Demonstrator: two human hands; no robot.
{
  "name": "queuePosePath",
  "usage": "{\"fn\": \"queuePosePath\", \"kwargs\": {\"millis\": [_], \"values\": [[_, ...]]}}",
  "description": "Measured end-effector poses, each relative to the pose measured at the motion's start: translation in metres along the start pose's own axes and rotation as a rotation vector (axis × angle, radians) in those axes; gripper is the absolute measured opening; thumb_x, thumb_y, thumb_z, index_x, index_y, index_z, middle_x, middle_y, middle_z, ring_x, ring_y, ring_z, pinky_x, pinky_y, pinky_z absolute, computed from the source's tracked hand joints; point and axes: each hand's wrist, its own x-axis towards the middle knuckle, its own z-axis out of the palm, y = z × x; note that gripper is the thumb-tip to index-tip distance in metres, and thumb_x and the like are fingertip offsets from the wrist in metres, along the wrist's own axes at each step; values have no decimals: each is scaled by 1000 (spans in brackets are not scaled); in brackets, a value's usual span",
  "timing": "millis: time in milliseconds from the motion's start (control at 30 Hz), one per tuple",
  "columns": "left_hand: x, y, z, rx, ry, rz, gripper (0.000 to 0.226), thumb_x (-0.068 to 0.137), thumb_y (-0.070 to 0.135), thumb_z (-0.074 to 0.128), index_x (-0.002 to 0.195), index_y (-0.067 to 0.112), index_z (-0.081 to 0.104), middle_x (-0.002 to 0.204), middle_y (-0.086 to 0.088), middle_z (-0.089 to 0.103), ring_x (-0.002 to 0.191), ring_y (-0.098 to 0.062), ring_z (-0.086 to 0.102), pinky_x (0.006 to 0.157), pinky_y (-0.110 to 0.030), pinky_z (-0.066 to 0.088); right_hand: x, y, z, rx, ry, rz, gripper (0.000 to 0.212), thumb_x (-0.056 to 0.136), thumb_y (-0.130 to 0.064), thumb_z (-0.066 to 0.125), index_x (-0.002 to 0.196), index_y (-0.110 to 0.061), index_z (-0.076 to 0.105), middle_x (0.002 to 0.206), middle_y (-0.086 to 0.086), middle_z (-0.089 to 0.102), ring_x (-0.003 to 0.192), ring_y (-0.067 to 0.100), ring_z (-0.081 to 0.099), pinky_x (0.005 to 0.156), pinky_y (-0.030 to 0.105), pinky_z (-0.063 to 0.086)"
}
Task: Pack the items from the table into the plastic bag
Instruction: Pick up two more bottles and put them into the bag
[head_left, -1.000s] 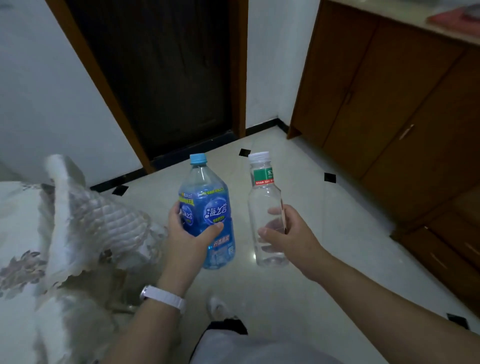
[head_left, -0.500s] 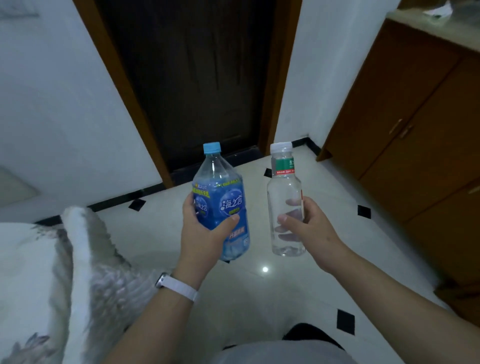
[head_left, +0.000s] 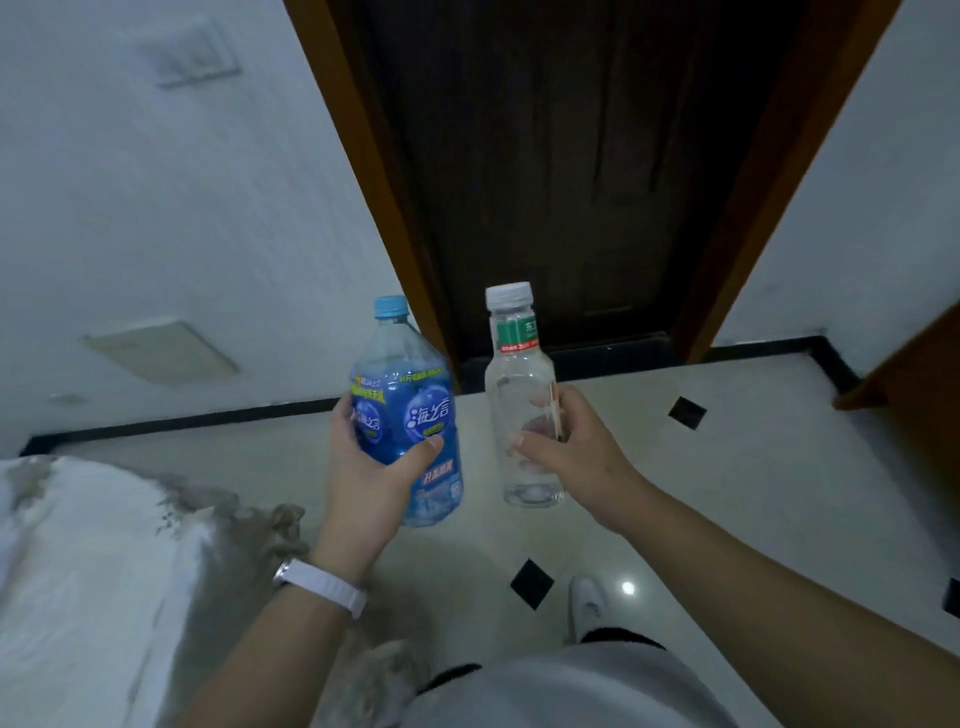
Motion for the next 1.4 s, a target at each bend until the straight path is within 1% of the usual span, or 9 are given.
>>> {"fn": "queuePosePath", "kwargs": {"millis": [67,167,433,667,833,933,1067,1200,1400], "values": [[27,12,11,-2,64,42,77,72,1,84,135,23,44,122,7,63,105,-6,67,90,-34,57,38,-18,-11,-17,-64,-16,34,84,-13,74,103,-32,54,91,-1,62,94,23,64,90,45,55],[60,26,17,-17,123,54,76,70,4,86,132,22,45,121,4,64,105,-7,67,87,-31,57,84,-43,-15,-64,-123,-41,34,83,-13,75,101,-32,54,90,-2,64,90,18,65,77,29,54],[143,16,0,-103,274,-53,91,59,20,86,138,21,42,123,3,65,108,-14,68,94,-48,55,189,-74,29,-180,-242,-60,33,83,-16,75,102,-34,54,90,0,66,78,2,65,61,12,49],[252,-20,-54,-225,366,-113,78,69,3,87,132,24,45,119,2,66,101,-11,70,90,-47,57,296,-79,114,-276,-294,-38,36,82,-20,76,106,-36,54,93,1,64,88,15,65,73,26,52],[337,-22,-119,-283,423,-109,77,65,9,87,129,25,48,117,3,67,101,-14,70,90,-48,57,371,-108,198,-296,-328,-42,36,82,-18,76,107,-34,56,99,7,66,95,24,67,83,39,58],[379,-18,-163,-298,471,-78,80,63,12,87,130,27,47,119,5,66,103,-13,70,91,-48,57,411,-129,252,-280,-358,-80,35,83,-14,75,107,-32,55,93,1,64,91,20,65,73,30,55],[417,-22,-212,-304,550,-102,80,62,17,84,132,28,46,122,3,66,104,-14,69,92,-49,56,452,-137,311,-292,-419,-76,34,84,-18,74,106,-35,53,95,-3,64,93,16,64,73,25,52],[448,-37,-248,-303,625,-154,86,63,23,84,138,25,43,124,3,65,105,-13,69,92,-49,56,496,-143,357,-352,-529,-73,35,86,-17,72,109,-32,51,95,-3,61,87,8,62,59,9,47],[493,-62,-291,-263,796,-213,74,66,14,86,128,27,49,121,-4,67,104,-20,70,87,-47,59,575,-134,444,-323,-667,-29,34,81,-19,76,106,-31,55,88,-3,64,77,10,64,61,17,47]]}}
